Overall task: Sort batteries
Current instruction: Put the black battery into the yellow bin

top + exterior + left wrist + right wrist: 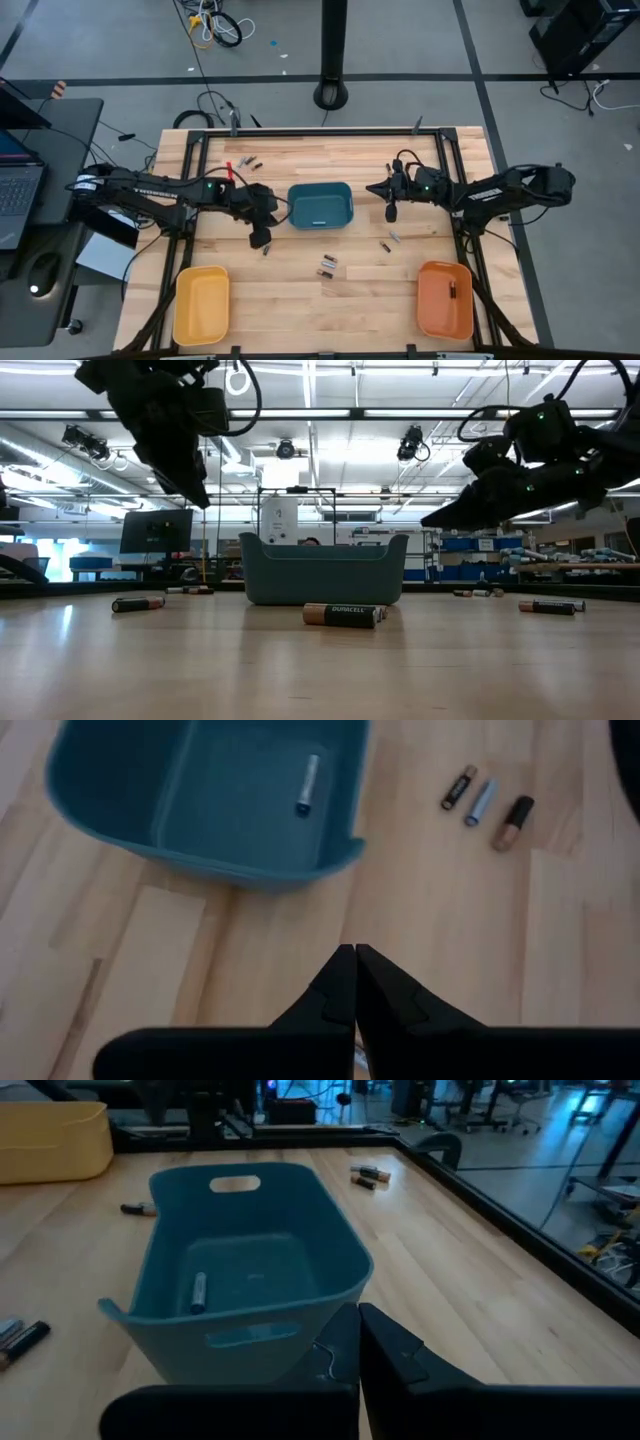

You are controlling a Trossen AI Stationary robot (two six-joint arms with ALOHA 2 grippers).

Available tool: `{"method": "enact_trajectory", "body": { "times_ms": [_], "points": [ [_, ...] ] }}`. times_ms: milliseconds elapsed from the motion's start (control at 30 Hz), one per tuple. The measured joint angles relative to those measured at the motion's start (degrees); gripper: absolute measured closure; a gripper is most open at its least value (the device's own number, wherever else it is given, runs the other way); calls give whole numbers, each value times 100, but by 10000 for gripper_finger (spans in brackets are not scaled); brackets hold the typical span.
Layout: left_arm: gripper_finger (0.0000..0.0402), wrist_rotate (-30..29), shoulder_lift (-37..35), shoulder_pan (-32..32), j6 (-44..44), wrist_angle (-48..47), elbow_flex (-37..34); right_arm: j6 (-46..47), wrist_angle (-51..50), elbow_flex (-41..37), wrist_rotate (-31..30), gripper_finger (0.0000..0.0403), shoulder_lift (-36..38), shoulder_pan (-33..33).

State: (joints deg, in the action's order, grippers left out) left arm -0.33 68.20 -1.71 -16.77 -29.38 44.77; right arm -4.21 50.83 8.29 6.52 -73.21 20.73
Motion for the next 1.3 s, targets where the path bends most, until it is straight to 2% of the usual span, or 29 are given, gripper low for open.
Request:
{"method": "enact_trajectory", "body": {
  "times_ms": [233,433,567,733,967,1133,1300],
  "points": [
    [392,-377,2,-346,-16,-47,0,481,-325,101,-562,396,20,-702],
    [392,-475,2,-442,162,-57,0,695,-1812,789,-1719,394,20,-1323],
    [392,-475,2,-442,163,-165,0,554,-2139,984,-2206,393,37,-1523],
    [392,-475,4,-432,159,-233,0,538,-2584,984,-2306,394,319,-1486],
    [392,-475,4,-431,153,-223,0,891,-3442,984,-3132,394,907,-1260],
    [392,-436,4,-431,-62,-231,0,1064,-3548,883,-3520,394,990,-1070],
    [392,-278,4,-431,-260,-241,0,1060,-3557,758,-3552,394,988,-806]
  ]
}}
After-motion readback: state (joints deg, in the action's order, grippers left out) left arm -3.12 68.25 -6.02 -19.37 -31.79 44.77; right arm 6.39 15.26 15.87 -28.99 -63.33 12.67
